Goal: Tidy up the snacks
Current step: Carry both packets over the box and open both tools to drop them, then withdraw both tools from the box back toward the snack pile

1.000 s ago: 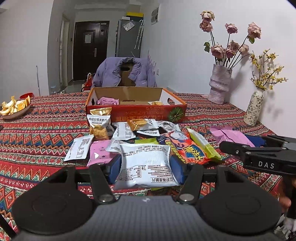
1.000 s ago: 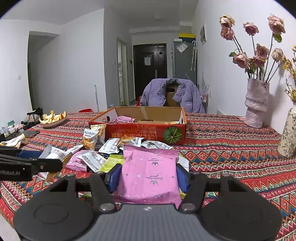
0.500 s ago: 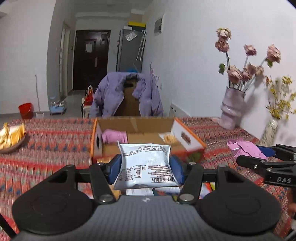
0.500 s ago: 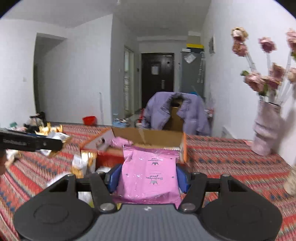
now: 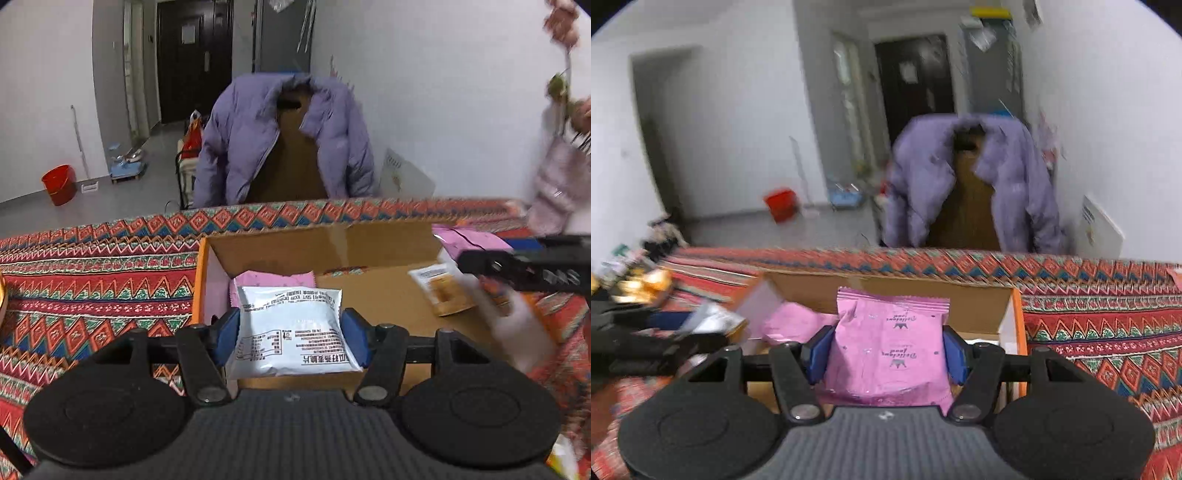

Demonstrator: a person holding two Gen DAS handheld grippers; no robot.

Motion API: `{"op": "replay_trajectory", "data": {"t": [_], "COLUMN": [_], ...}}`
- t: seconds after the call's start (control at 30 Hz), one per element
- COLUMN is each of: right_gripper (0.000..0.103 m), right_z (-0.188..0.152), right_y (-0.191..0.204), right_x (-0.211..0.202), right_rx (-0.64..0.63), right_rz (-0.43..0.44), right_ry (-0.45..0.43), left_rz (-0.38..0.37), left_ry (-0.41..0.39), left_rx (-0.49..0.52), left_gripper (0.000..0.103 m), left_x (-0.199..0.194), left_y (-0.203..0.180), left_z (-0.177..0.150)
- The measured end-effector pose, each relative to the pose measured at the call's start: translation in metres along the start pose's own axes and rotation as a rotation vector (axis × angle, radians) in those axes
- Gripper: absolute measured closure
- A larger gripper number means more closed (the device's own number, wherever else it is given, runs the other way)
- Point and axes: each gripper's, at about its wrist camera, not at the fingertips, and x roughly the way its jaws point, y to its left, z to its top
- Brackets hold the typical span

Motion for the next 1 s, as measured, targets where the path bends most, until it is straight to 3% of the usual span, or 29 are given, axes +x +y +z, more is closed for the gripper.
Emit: {"op": "replay_trajectory", "data": {"t": [0.13,0.23,0.43,0.57,0.73,1.0], "right_gripper": [0.041,0.027,0.022,0.022,0.018,0.011], "right_z": [0.008,0.009,0.012,0.02,0.024,0.004], "right_y": [-0.009,-0.009,-0.015,-0.019,-0.017,-0.011], "right_x": [0.06,0.086,0.081,0.05,-0.019,-0.152], "right_rx": [0.027,0.031,0.051,0.041,0.003,-0.055], "right_rz": [-0.023,-0.042,-0.046,-0.055,-0.061,-0.046], "right_ry": [0.1,0.141,0.116,0.08,0.022,-0.093], "left_rz": [-0.003,-0.018,-0.041,-0.035,-0.021,0.008], "left_ry": [0.028,0.037,0.028,-0.006,-0.079,-0.182], "left_rx": [0.015,-0.002,-0.024,-0.027,-0.025,0.001], "left_gripper": [0.035,0.023,0.023,0.022,0.019,0.013], "left_x": [0.03,0.042,0.034,0.002,-0.06,-0.173], "left_y": [0.005,0.009,0.015,0.014,0.014,0.0], "left_z": [0.003,0.006,0.012,0.02,0.027,-0.011]}}
